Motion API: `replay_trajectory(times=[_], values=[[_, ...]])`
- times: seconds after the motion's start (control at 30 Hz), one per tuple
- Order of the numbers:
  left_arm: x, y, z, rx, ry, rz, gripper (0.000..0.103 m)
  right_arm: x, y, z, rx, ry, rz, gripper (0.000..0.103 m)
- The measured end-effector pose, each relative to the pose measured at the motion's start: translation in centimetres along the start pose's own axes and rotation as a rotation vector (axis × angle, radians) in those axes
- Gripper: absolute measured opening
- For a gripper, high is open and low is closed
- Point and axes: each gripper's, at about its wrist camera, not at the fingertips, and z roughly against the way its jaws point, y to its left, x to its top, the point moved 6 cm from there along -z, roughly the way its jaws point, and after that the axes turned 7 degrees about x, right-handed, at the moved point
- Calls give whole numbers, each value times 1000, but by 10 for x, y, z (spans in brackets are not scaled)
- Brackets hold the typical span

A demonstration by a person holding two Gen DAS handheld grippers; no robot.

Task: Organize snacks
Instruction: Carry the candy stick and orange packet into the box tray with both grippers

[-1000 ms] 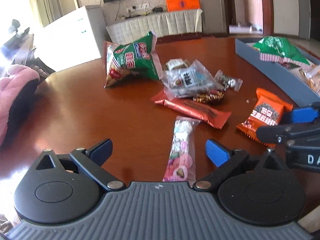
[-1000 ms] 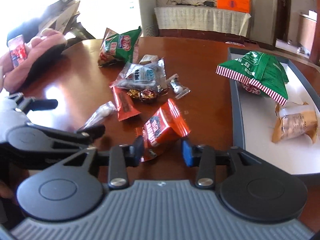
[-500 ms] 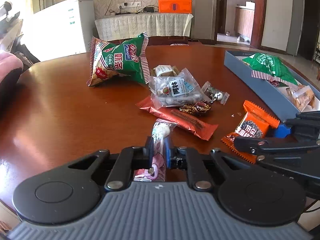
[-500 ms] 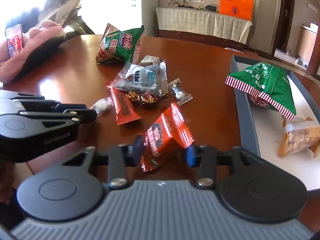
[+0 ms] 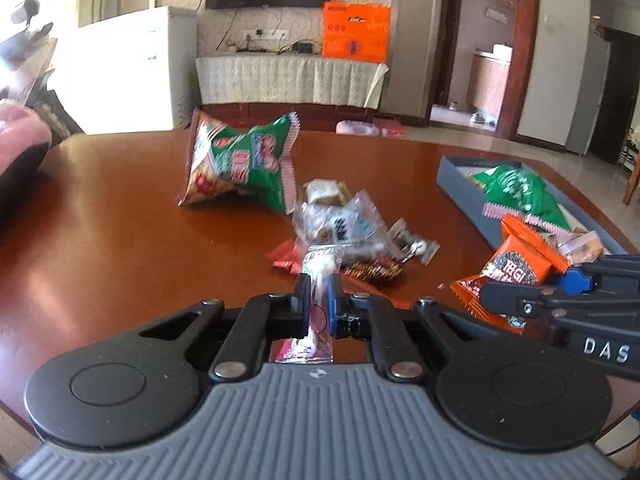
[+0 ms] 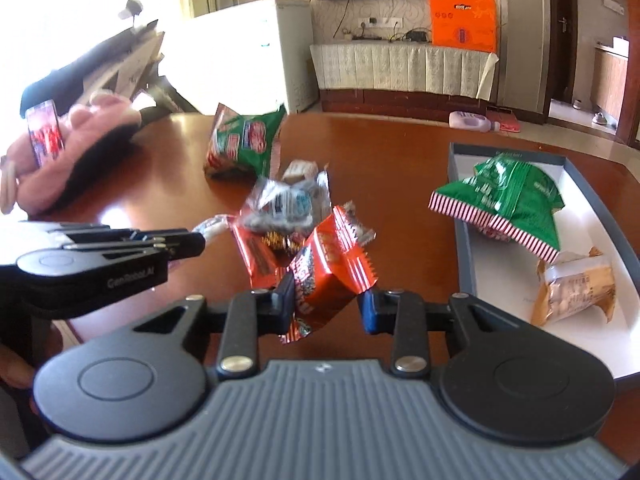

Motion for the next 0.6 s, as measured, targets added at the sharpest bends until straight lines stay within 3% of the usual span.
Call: replay_trajectory(times=[0.3,0.6], values=[[24,-29,2,-30,-45,-42,10,19,-10,26,1,-66,-5,35],[49,-77,0,-111,-81,-83,10,27,-52,65,-75,-137,-45,35]])
